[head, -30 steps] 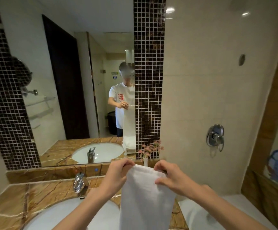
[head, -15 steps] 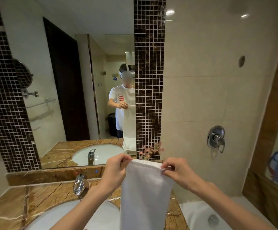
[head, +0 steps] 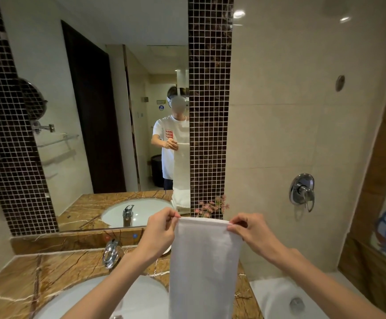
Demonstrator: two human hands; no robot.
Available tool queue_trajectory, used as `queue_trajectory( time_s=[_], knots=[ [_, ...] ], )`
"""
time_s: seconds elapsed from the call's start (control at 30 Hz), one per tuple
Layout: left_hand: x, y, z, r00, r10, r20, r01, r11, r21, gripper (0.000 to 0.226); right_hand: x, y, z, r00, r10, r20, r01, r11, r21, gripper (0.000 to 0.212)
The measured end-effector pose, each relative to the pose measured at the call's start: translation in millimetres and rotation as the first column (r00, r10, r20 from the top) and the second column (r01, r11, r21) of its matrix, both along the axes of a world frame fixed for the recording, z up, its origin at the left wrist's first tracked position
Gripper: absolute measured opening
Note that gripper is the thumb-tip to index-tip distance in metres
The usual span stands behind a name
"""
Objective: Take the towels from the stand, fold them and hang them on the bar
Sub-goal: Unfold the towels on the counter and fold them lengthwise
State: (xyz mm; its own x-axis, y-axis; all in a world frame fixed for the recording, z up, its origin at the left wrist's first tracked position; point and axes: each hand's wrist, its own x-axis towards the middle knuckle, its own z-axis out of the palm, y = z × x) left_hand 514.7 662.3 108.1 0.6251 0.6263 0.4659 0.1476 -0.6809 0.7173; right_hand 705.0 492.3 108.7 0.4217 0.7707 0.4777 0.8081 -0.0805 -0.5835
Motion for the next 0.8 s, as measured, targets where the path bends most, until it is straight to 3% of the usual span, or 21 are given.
queue_trajectory(
  time_s=[0.27, 0.47, 0.67, 0.8],
  knots=[
    [2, 2, 5, 0.999, 0.001, 0.034, 0.0, 0.999, -0.051, 0.015, 6, -1, 2, 0.999, 0.002, 0.037, -0.002, 1.0, 0.005, 0.03],
    [3, 2, 4, 0.99, 0.033, 0.137, -0.022, 0.996, -0.084, 0.016, 9, 3, 3, 1.0, 0.017, 0.017, -0.018, 0.999, 0.035, 0.033],
    [-1, 1, 1, 1.0, -0.019, -0.004, 0.02, 1.0, 0.023, 0.038, 7, 6, -3, 0.998, -0.001, 0.064, -0.002, 0.999, 0.035, 0.05],
    [-3, 3, -8, 0.997, -0.036, -0.069, 0.035, 0.999, -0.017, 0.02, 3, 7, -6, 0.999, 0.008, 0.04, -0.007, 0.999, -0.032, 0.039]
  ],
)
